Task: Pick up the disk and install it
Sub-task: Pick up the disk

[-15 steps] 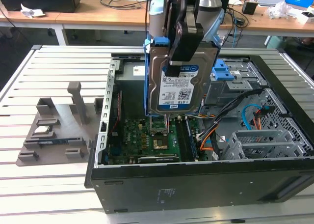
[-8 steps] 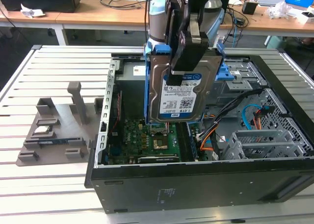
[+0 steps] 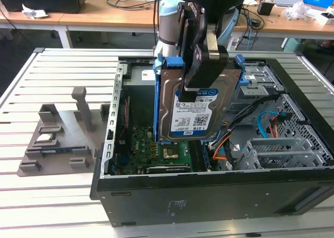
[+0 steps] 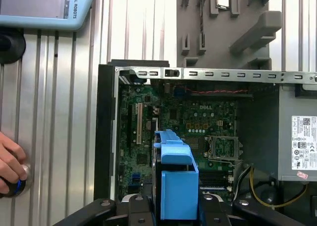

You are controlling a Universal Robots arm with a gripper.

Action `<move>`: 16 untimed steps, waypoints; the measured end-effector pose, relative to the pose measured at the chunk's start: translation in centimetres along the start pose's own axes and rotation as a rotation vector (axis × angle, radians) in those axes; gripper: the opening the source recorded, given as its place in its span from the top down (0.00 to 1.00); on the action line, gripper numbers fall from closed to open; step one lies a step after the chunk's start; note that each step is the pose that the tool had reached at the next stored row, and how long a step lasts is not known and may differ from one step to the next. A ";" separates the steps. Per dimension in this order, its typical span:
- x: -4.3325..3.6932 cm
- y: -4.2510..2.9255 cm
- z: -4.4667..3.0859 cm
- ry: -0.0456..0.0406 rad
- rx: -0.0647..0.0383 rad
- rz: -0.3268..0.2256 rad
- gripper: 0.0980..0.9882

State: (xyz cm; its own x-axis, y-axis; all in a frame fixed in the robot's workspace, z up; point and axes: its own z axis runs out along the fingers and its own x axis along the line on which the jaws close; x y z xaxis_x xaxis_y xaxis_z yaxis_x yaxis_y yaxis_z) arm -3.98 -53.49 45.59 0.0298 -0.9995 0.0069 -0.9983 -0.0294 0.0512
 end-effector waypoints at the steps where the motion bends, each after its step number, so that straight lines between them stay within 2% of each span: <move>1: 0.20 0.00 0.00 -0.0001 0.000 0.000 0.70; 4: 0.73 0.03 0.01 -0.0001 0.000 0.000 0.70; 9: 0.78 0.01 0.01 -0.0001 0.000 0.000 0.70; 12: 0.80 -0.89 -0.04 -0.0001 0.000 0.000 0.70; 16: 0.86 -2.54 -0.12 -0.0001 0.000 0.000 0.70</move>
State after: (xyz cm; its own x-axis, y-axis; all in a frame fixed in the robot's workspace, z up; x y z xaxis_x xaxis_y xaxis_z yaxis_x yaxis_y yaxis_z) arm -1.42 -54.27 45.59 0.0299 -0.9995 0.0068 -0.9983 -0.0295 0.0513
